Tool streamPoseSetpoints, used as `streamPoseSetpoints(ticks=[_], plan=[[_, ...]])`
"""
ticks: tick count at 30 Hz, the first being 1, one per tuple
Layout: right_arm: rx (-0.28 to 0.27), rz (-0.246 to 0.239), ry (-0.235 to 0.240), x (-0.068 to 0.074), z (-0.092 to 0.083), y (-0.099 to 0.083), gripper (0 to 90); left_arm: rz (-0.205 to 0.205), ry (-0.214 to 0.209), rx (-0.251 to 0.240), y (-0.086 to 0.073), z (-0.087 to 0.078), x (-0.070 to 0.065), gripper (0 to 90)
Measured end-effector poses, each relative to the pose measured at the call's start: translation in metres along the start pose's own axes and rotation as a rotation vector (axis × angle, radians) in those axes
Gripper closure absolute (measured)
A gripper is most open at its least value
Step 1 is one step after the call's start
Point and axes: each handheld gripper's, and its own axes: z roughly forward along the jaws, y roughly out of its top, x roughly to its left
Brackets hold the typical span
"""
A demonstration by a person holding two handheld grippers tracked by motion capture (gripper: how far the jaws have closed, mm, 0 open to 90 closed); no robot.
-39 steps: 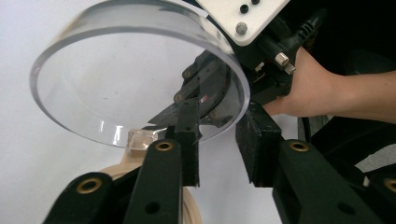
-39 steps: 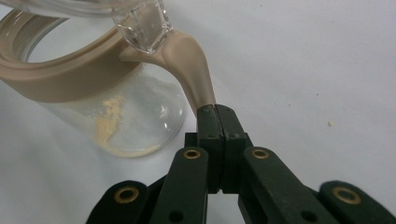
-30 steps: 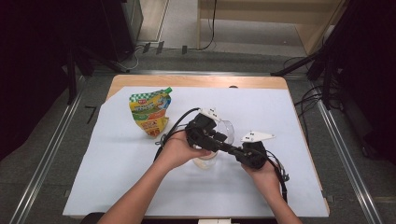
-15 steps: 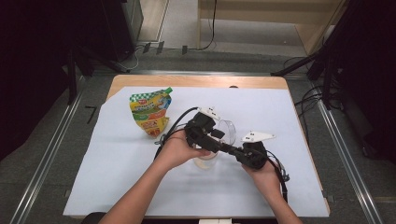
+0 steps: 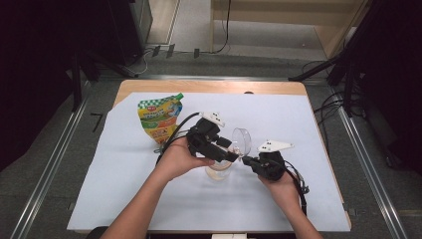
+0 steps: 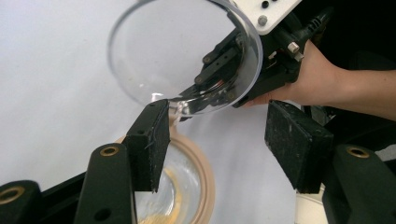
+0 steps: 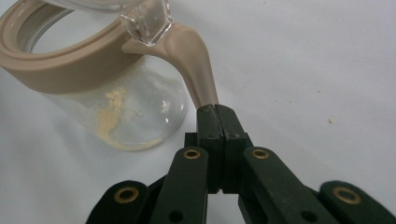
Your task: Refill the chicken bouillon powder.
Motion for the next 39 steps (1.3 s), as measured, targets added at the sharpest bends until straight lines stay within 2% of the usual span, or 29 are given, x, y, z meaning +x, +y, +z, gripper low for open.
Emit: streamPoseSetpoints(ticks=[3,8,18,27,32,35,39], plan=[[-0.002,0.001,-0.002,-0.001,-0.002,0.0,90.0,-0.009,0.005,-0.014,-0.002,-0.011,0.003,42.8],[-0.011,0.004,-0.008,-0.005,-0.006,0.0,89.2,-0.029,0.036,-0.033,-0.006,-0.028,0.01,43.9],[-0.009,0.001,0.009,-0.003,-0.017,-0.004,81.5,-0.061,0.099,-0.048,-0.014,-0.047,0.02,43.7],[-0.018,-0.005,0.053,0.01,-0.037,-0.013,73.2,-0.072,0.149,-0.057,-0.025,-0.064,0.026,41.6],[-0.014,0.003,0.084,0.018,-0.041,-0.022,63.8,-0.078,0.165,-0.065,-0.03,-0.072,0.029,40.2],[-0.016,0.007,0.105,0.024,-0.041,-0.023,61.5,-0.087,0.172,-0.074,-0.034,-0.078,0.03,39.5],[-0.011,-0.034,0.123,0.034,-0.037,-0.022,58.5,-0.093,0.186,-0.074,-0.041,-0.086,0.031,39.2]])
